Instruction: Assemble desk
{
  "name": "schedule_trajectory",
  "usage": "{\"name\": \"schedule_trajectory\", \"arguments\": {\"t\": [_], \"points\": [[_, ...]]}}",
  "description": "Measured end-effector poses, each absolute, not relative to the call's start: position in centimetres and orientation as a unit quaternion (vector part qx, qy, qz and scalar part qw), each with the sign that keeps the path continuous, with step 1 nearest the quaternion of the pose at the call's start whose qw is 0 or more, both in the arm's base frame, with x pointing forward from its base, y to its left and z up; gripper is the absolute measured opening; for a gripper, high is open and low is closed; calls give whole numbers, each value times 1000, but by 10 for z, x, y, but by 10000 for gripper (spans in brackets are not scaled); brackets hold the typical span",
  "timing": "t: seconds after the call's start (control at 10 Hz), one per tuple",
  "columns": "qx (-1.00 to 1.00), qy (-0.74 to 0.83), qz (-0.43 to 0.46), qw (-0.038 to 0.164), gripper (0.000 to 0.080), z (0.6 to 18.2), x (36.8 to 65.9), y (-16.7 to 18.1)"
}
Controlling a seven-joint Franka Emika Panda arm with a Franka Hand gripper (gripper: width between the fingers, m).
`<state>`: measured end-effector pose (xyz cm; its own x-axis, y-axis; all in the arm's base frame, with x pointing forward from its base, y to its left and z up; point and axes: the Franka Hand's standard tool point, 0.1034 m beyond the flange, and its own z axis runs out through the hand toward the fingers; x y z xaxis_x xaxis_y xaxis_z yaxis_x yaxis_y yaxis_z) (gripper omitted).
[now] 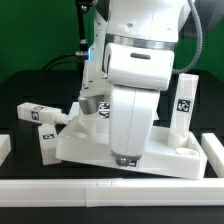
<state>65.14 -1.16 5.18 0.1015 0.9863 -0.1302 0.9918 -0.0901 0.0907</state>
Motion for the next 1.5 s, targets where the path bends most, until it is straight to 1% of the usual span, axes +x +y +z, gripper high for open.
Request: {"name": "schedule_trajectory", "arguments": {"t": [0.1, 0.2, 0.3, 0.5, 0.7, 1.0, 1.5], "points": [[740, 668, -18, 78, 57, 51, 651, -10], [730, 679, -20, 79, 57, 48, 650, 2], [725, 684, -19, 76, 57, 45, 650, 10], [724, 685, -23, 72, 57, 40, 647, 9], [723, 687, -23, 69, 57, 36, 646, 17], [727, 683, -28, 64, 57, 32, 655, 23], [728, 681, -31, 69, 62, 31, 658, 22]]}}
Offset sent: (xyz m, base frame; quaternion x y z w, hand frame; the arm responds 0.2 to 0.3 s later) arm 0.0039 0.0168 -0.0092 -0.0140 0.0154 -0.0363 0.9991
